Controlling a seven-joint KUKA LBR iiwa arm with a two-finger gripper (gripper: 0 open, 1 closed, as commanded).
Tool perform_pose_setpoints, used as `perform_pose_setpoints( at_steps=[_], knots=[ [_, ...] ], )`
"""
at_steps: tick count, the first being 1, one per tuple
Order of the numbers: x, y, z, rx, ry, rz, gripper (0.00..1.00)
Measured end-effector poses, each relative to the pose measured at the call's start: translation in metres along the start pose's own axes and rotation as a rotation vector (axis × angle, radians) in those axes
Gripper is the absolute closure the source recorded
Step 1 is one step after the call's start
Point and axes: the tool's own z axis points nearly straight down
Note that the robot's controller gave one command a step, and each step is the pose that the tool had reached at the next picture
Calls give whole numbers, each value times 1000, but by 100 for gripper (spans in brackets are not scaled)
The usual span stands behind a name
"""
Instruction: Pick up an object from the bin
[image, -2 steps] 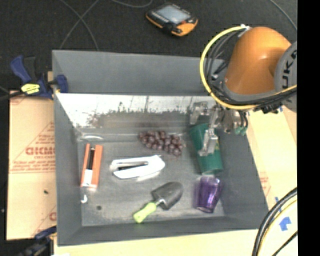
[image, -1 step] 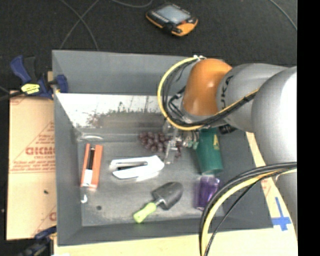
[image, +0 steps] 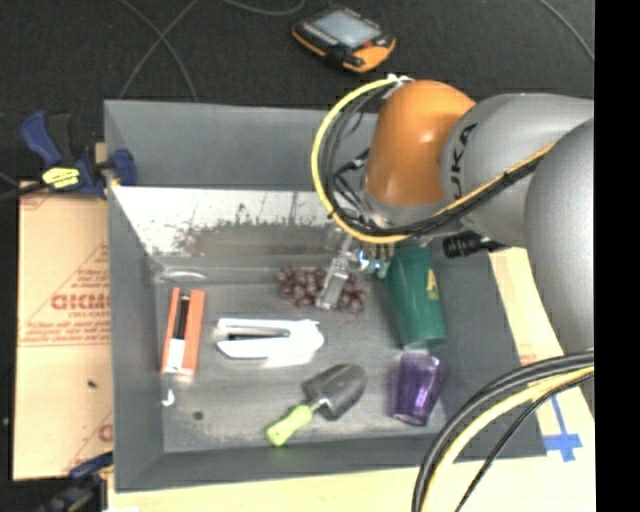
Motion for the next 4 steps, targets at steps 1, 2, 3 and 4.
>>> perform_pose_setpoints(
  at_steps=[1, 2, 3, 4],
  knots=[
    [4, 9, 63, 6, 19, -86, 0],
    [-11, 2, 90, 0, 5, 124, 0],
    [-8, 21, 94, 5, 10, -53, 100],
    [-8, 21, 94, 6, 10, -55, 100]
  ],
)
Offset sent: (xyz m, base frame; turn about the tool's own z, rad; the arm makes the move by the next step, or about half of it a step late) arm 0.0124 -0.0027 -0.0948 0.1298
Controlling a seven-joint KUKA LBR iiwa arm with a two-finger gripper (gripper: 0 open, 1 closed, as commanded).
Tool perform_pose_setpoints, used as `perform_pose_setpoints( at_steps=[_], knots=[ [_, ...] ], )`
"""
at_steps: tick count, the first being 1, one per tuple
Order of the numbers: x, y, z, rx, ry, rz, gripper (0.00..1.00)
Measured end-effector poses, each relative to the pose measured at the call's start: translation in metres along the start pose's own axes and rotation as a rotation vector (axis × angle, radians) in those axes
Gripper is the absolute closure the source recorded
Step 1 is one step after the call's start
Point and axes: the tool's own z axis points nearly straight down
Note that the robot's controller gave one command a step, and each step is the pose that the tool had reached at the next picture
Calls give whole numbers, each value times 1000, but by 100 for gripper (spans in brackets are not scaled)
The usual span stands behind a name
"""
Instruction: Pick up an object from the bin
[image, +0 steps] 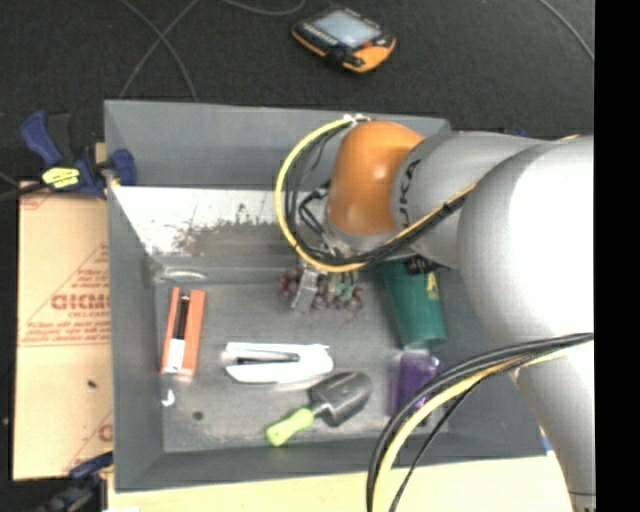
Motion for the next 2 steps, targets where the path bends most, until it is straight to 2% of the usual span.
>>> perform_pose_setpoints(
  at_steps=[1, 2],
  knots=[
    [-2, -1, -26, -2, -9, 0, 100],
    [-1, -2, -7, 2, -4, -1, 100]
  ],
)
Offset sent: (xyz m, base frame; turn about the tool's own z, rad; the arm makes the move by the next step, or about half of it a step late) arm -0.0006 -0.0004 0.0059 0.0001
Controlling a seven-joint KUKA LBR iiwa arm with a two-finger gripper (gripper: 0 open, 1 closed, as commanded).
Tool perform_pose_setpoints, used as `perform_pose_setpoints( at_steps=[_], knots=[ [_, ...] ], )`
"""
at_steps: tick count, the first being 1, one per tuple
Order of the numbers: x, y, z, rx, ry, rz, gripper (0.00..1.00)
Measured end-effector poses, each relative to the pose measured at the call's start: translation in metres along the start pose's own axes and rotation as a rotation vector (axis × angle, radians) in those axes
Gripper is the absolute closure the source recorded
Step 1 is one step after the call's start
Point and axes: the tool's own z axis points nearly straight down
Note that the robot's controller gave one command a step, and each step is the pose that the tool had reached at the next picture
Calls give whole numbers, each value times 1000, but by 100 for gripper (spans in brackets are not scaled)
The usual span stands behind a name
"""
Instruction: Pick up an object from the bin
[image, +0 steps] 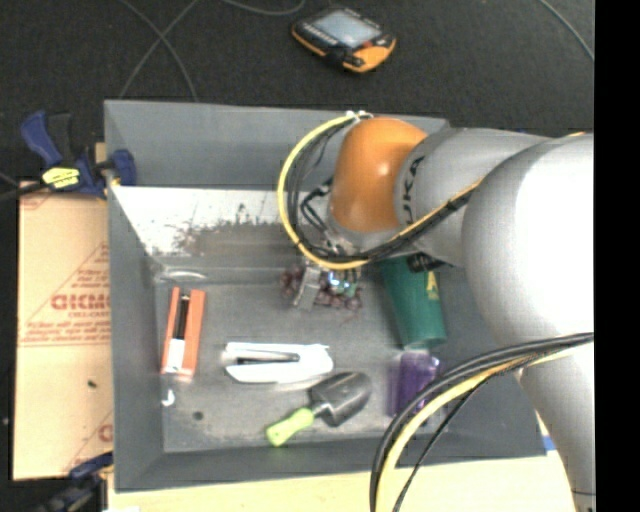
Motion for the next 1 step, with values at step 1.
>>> perform_pose_setpoints(
  at_steps=[1],
  knots=[
    [-3, 0, -36, -2, -7, 0, 100]
  ],
)
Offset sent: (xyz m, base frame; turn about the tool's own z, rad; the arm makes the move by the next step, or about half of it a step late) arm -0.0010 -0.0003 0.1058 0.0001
